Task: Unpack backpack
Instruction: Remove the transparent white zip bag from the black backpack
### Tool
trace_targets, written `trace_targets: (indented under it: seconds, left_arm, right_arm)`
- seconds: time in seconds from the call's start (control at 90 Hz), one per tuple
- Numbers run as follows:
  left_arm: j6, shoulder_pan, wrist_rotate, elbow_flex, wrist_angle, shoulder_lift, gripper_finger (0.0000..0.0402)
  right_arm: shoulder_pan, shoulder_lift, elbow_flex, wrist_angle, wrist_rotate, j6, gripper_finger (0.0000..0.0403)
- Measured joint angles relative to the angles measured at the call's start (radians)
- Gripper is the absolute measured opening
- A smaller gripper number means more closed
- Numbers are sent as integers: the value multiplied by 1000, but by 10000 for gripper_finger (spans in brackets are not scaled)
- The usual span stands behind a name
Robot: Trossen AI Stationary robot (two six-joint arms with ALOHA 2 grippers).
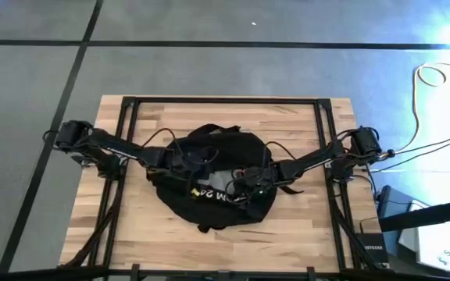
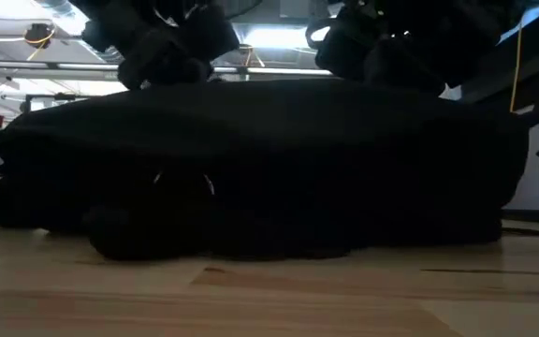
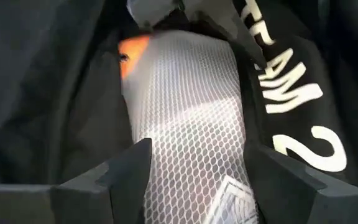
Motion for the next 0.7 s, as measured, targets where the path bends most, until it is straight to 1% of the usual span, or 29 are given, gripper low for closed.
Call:
trace_targets:
  seconds: [0.111, 0.233, 0.3, 0.356, 0.522, 0.578, 0.7]
  left_arm:
    - [-25, 26, 77, 2, 46, 57, 239]
    - [-56, 36, 147, 2, 158, 110, 239]
    - [-52, 35, 147, 1, 207, 119, 239]
    - [-47, 39, 139, 5, 214, 125, 239]
    - [-56, 71, 138, 52, 110, 141, 239]
    - [-59, 76, 108, 58, 80, 146, 239]
    - [-56, 77, 64, 57, 81, 147, 239]
  right_arm:
    - [0, 0, 0, -1, 0, 0, 216]
    - [0, 0, 0, 0, -1, 0, 216]
    - [0, 0, 0, -4, -1, 1, 216]
    - [1, 0, 0, -3, -1, 1, 216]
    - [0, 0, 0, -3, 0, 1, 216]
    - [0, 0, 0, -1, 0, 1, 216]
    - [-1, 0, 0, -4, 5, 0, 216]
